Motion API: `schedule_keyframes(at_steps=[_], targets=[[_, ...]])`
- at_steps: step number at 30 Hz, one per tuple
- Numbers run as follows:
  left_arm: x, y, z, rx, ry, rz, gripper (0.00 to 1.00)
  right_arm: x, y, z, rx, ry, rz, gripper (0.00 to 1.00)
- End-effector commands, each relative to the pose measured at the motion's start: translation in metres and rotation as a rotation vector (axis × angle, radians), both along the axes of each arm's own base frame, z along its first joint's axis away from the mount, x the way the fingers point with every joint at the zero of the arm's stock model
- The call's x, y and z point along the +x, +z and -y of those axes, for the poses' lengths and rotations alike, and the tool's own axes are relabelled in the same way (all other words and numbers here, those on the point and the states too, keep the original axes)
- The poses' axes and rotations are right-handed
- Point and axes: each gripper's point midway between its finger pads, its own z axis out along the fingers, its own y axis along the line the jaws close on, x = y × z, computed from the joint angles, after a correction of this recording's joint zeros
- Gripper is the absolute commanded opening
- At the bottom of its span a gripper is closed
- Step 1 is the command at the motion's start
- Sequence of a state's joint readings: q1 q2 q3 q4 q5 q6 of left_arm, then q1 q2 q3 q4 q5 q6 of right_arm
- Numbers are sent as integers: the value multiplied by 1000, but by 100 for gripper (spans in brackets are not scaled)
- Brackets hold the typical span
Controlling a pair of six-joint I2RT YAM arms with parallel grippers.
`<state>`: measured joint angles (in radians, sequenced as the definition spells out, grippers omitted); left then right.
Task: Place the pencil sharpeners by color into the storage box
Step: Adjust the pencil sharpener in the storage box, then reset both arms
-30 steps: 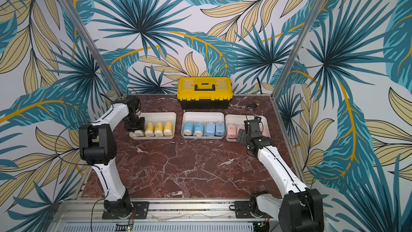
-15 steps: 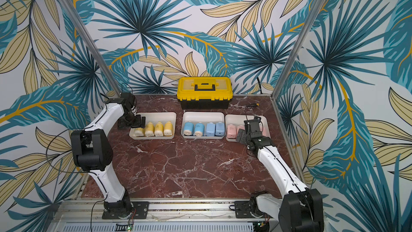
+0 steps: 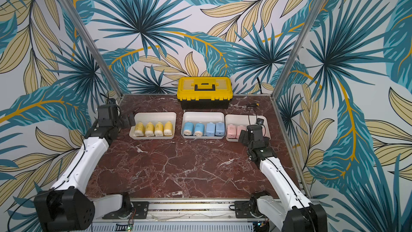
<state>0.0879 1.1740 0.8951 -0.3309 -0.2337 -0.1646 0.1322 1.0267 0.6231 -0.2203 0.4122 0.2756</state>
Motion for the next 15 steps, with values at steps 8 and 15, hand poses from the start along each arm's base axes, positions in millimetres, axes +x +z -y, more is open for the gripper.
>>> schedule_keyframes(at_steps=[8,15], targets=[[-10,-19,-36,21,182,309,99,14,-7,19,-145,-36,173,99],[-14,-39,-29,20,139,338,99,13,-18,18,-155,3,206,99]])
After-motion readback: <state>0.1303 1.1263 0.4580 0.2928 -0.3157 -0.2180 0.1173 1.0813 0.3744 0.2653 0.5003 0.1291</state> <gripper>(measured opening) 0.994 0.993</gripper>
